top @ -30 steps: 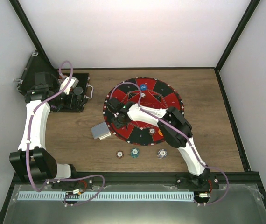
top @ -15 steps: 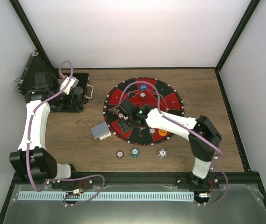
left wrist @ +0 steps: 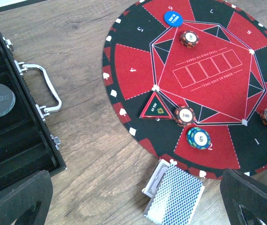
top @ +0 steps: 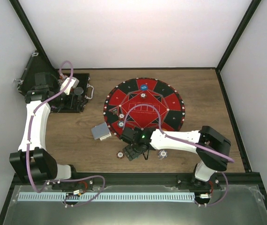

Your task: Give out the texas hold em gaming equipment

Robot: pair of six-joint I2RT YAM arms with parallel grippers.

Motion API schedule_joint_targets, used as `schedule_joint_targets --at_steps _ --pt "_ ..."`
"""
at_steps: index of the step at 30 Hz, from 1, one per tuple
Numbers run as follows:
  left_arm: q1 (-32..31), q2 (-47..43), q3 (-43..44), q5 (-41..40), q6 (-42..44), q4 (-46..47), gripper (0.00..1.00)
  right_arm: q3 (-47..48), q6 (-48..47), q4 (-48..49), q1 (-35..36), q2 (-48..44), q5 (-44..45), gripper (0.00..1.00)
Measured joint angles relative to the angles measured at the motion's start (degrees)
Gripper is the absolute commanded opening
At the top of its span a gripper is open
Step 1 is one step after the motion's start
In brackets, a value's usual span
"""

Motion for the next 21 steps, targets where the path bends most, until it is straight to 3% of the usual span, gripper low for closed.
schedule_joint_targets --at_steps 21 --pt "0.00 0.00 0.00 -0.02 0.20 -0.02 1.00 -2.69 1.62 3.08 0.00 1.18 -0.72 0.51"
